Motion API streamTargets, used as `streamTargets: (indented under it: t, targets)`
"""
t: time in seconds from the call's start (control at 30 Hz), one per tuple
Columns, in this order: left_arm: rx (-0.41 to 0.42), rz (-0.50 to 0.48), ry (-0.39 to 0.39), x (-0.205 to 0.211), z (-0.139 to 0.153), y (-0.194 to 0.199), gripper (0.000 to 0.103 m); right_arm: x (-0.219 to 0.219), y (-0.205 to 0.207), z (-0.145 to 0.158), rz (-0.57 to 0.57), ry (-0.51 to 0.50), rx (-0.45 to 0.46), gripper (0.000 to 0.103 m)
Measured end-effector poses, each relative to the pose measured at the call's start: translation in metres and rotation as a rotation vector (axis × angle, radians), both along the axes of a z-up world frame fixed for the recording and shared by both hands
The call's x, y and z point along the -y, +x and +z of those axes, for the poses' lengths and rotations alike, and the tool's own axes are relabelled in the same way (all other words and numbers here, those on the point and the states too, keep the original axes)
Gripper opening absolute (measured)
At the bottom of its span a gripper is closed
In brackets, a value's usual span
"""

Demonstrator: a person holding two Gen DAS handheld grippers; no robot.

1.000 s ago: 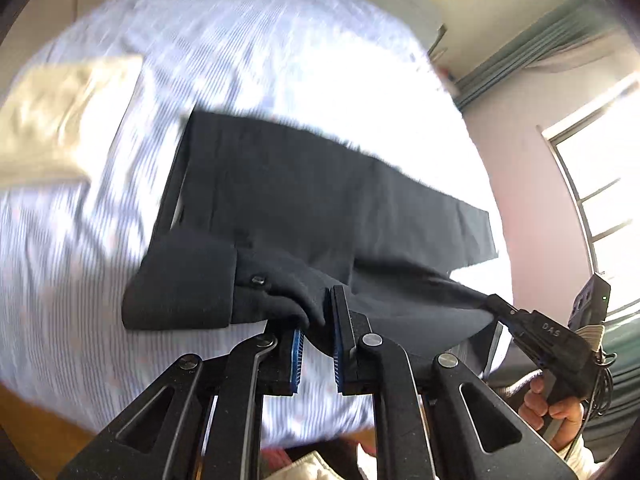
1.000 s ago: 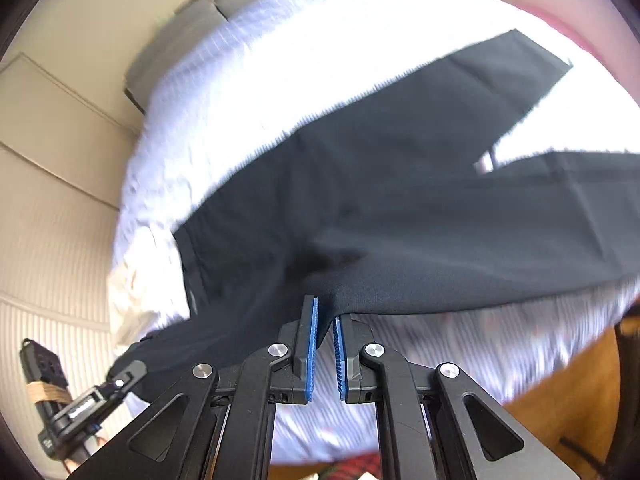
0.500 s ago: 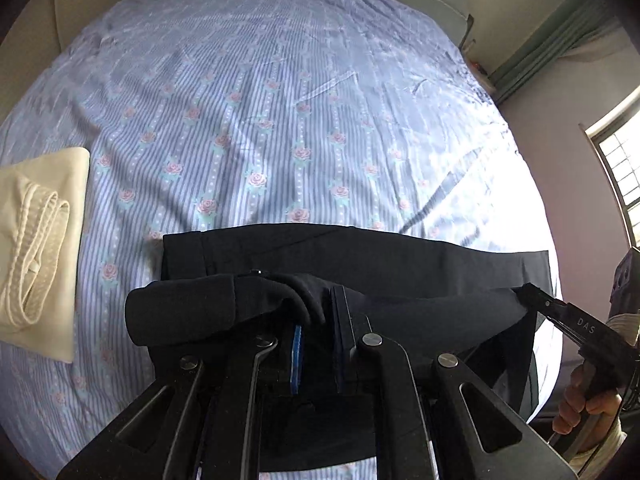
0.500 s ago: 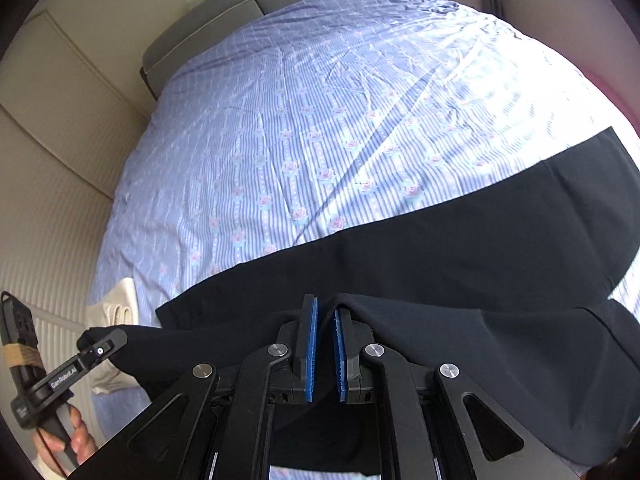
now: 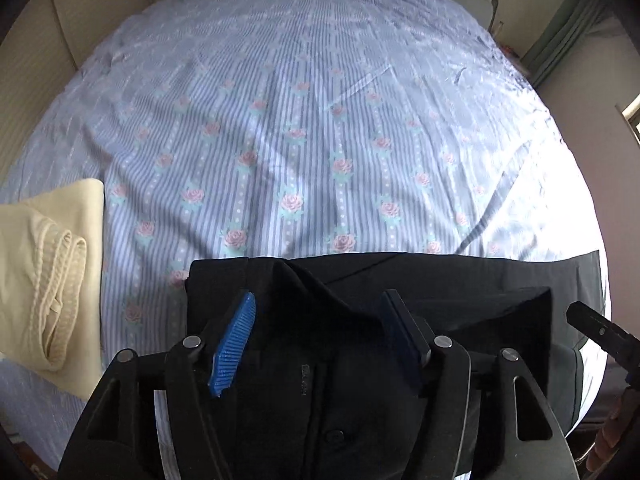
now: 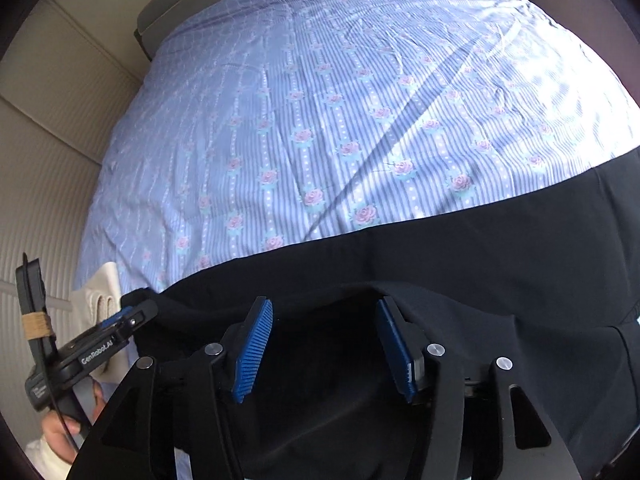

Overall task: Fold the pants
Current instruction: 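Lift the gripped trouser leg with both tools and lay it over the other leg, then open both tools and move them to the stacked leg hems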

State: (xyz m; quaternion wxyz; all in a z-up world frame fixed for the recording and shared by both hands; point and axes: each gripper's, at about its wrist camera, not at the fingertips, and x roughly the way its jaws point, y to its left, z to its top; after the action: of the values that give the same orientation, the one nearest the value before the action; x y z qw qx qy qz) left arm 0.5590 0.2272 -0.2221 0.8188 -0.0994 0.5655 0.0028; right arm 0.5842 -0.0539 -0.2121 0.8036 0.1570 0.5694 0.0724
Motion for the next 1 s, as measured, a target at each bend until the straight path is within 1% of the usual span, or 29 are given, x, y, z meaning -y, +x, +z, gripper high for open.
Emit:
streamTargets:
  t: [0.03, 0.1, 0.2, 0.3, 0.4, 0.53, 0.63, 0.7, 0.8, 0.9, 1.0]
  targets:
    - [0.019, -0.024, -0.015, 0.003, 0.011, -0.007, 0.064, -0.002, -0.006, 0.01, 0.012, 0.01, 0.022, 0.057]
    - [0.05, -0.086, -0.03, 0.014, 0.028, -0.023, 0.065, -0.001, -0.027, 0.033, 0.025, 0.022, 0.081, 0.063]
    - [0.081, -0.189, -0.061, 0.039, 0.043, -0.05, 0.065, 0.007, -0.063, 0.061, 0.027, 0.027, 0.138, 0.064]
    - [0.101, -0.288, -0.11, 0.07, 0.055, -0.081, 0.065, 0.027, -0.103, 0.074, -0.016, 0.027, 0.152, 0.065]
    - [0.109, -0.386, -0.16, 0.107, 0.066, -0.11, 0.066, 0.055, -0.148, 0.081, -0.099, 0.007, 0.156, 0.065]
    - [0.08, -0.482, -0.223, 0.154, 0.07, -0.142, 0.068, 0.105, -0.213, 0.083, -0.249, -0.015, 0.137, 0.065]
    - [0.031, -0.533, -0.24, 0.191, 0.064, -0.163, 0.068, 0.143, -0.255, 0.08, -0.352, -0.02, 0.12, 0.065]
    - [-0.004, -0.549, -0.259, 0.214, 0.06, -0.174, 0.068, 0.168, -0.283, 0.076, -0.419, -0.026, 0.099, 0.065]
    - [-0.062, -0.542, -0.269, 0.248, 0.05, -0.183, 0.068, 0.204, -0.322, 0.066, -0.514, -0.029, 0.072, 0.065]
    - [-0.117, -0.53, -0.256, 0.281, 0.036, -0.188, 0.068, 0.24, -0.357, 0.049, -0.602, -0.023, 0.04, 0.065]
    - [-0.147, -0.528, -0.203, 0.319, 0.019, -0.193, 0.068, 0.274, -0.382, 0.027, -0.655, -0.029, 0.003, 0.065]
